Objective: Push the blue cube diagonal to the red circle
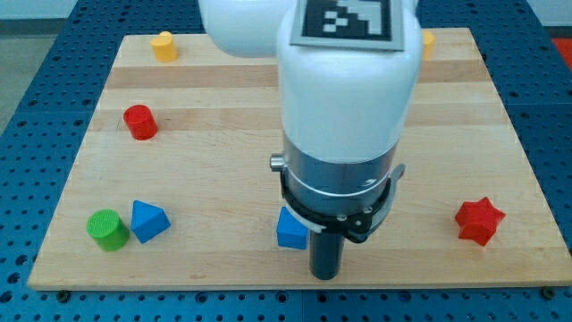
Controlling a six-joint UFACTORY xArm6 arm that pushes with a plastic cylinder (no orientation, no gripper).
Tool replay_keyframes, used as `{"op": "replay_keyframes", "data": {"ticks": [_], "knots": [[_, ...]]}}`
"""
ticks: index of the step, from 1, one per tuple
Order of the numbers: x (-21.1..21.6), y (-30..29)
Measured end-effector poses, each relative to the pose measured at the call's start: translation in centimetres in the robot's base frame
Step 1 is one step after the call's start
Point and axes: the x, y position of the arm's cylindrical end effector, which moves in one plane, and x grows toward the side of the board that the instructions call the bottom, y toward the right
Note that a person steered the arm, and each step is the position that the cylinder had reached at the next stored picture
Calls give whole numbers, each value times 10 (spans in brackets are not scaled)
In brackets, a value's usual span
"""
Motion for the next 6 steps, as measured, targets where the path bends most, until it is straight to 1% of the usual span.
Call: {"op": "replay_keyframes", "data": {"ticks": [3,5,6], "knots": [[-25,-5],[-40,-42],[-52,-49]]}}
